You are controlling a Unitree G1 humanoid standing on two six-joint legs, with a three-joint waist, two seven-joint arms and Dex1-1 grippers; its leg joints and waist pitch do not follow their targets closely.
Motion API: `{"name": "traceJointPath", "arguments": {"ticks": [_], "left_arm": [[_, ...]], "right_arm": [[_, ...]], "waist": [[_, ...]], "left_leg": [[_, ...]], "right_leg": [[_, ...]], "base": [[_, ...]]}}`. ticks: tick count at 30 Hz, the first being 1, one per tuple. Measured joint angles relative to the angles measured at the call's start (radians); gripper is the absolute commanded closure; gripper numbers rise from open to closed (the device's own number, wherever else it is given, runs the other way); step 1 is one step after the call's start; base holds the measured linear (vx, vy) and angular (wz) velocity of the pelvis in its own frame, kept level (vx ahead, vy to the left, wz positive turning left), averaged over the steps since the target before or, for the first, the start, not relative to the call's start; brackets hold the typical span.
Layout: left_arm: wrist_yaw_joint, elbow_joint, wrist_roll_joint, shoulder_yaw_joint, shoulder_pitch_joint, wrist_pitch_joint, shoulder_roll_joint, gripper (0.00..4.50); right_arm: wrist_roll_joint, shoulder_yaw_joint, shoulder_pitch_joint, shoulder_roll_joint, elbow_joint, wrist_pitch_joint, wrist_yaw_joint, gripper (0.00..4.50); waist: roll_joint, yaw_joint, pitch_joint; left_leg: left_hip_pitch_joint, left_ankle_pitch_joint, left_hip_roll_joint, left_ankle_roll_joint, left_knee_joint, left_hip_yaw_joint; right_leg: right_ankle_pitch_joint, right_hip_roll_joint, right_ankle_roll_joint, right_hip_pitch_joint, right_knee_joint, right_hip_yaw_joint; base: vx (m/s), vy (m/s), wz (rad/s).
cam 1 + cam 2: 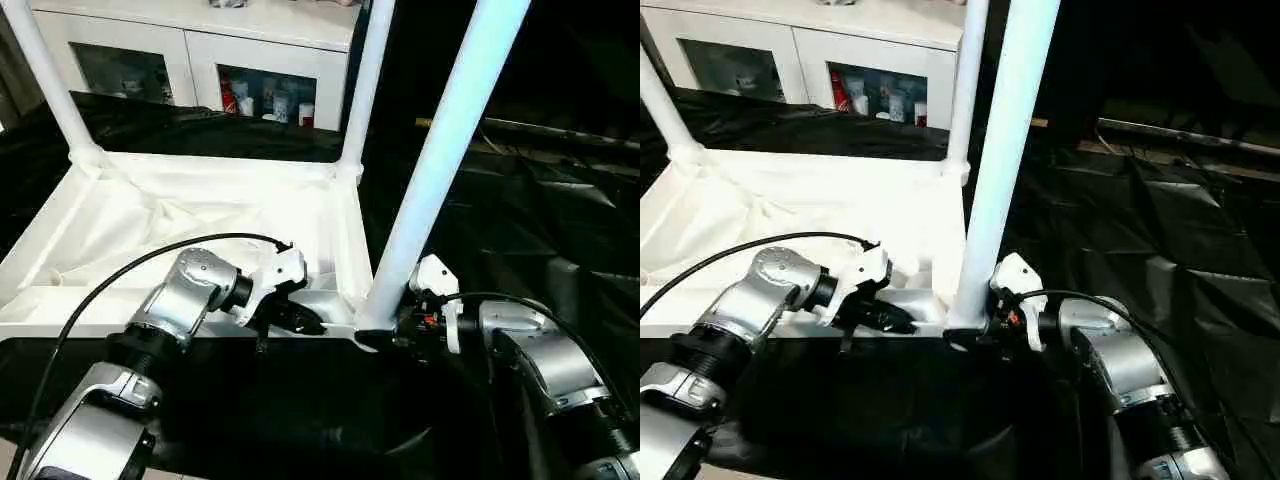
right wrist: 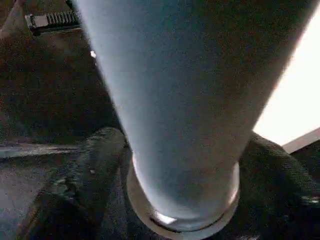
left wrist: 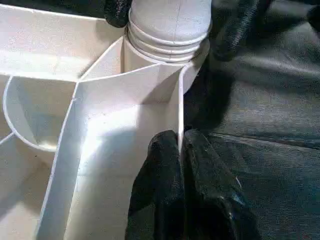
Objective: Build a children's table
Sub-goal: Rotate leg to tighten
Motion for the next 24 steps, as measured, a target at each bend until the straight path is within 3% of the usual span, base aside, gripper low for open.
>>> {"name": "traceJointPath", "arguments": {"ticks": [7,14,16,24], "left_arm": [[-0.009,-0.016,-0.004,-0.002,0.007,0.009,0.008,4.5],[0.003,-0.015,-0.003,-0.002,0.007,0.008,0.006,4.5],[0.041,-0.004,0.003,0.001,0.005,-0.001,-0.006,4.5],[0.443,0.158,0.075,0.042,-0.08,0.011,-0.178,4.5]], "right_arm": [[0.002,-0.002,0.0,0.002,-0.001,0.01,0.003,1.67],[0.003,-0.009,0.003,0.015,-0.001,0.017,-0.006,1.83],[0.0,-0.018,0.003,0.035,0.016,0.018,-0.049,1.84],[-0.049,-0.167,-0.105,0.246,0.229,0.024,-0.543,1.85]], "waist": [[0.0,0.0,0.0],[0.0,0.0,0.0],[0.0,0.0,0.0],[-0.001,-0.008,-0.001]], "left_leg": [[0.0,0.0,0.0,0.0,0.001,0.0],[0.0,0.0,0.0,0.0,0.002,0.0],[0.001,0.0,0.0,0.0,0.003,0.0],[0.005,0.0,-0.001,0.0,0.004,0.0]], "right_leg": [[0.0,0.0,0.0,0.0,0.0,0.0],[0.0,0.0,0.0,0.0,0.001,0.0],[0.0,0.0,0.0,0.001,0.001,0.001],[0.005,0.0,-0.001,0.004,0.003,0.002]], "base": [[0.0,0.0,0.0],[0.0,0.0,0.0],[0.0,0.0,0.0],[0.0,0.0,0.0]]}}
